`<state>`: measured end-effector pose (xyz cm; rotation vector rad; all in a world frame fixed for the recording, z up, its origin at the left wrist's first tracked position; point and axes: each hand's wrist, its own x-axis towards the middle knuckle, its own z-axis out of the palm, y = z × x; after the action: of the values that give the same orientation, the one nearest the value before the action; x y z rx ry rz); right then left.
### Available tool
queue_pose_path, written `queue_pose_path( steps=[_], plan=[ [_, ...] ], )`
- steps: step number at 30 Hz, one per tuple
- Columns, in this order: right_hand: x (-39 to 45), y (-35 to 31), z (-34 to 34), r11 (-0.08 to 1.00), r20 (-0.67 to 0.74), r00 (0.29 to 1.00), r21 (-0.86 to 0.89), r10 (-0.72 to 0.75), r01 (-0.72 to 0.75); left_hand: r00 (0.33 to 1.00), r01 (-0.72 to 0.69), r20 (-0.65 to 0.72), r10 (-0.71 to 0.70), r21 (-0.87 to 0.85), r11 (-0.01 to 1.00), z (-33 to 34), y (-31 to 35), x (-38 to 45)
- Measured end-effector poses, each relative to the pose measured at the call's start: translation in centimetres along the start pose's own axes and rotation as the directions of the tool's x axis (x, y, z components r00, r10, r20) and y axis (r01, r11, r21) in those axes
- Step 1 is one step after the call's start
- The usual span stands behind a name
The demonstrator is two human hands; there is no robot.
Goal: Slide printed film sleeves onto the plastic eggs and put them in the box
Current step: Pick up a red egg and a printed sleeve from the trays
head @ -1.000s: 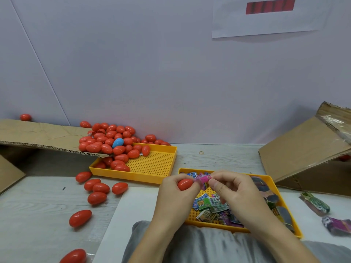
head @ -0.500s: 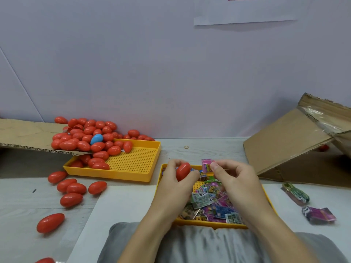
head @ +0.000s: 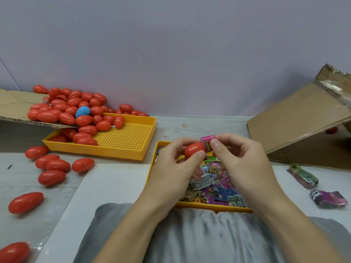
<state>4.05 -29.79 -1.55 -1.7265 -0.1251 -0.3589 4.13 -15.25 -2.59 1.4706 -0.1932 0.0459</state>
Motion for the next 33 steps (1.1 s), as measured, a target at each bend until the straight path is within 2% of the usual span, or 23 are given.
queue_pose_path(
  steps=[6, 14, 19, 27, 33],
  plan=[
    [-0.07, -0.03, 0.19, 0.998, -0.002, 0.999, -0.044, -0.052, 0.052, 0.999, -0.046, -0.011, 0.047, 0.028, 0.999, -0.18, -0.13, -0.16],
    [-0.13, 0.18, 0.27, 0.999, 0.006, 0.999, -0.004, -0.052, 0.052, 0.997, -0.011, -0.082, -0.003, -0.179, 0.984, -0.35, -0.57, 0.30],
    [-0.03, 0.38, 0.19, 0.995, -0.064, 0.993, -0.045, -0.097, 0.094, 0.998, 0.020, -0.046, -0.033, -0.263, 0.965, -0.53, -0.31, 0.26],
    [-0.15, 0.27, 0.30, 0.996, -0.001, 0.996, 0.031, -0.085, 0.085, 0.999, 0.030, -0.019, -0.039, -0.355, 0.934, -0.30, -0.03, 0.16],
    [-0.18, 0.16, 0.27, 0.996, 0.013, 0.996, 0.004, -0.093, 0.093, 0.996, -0.043, -0.083, 0.027, -0.204, 0.978, -0.22, -0.43, 0.21]
  ],
)
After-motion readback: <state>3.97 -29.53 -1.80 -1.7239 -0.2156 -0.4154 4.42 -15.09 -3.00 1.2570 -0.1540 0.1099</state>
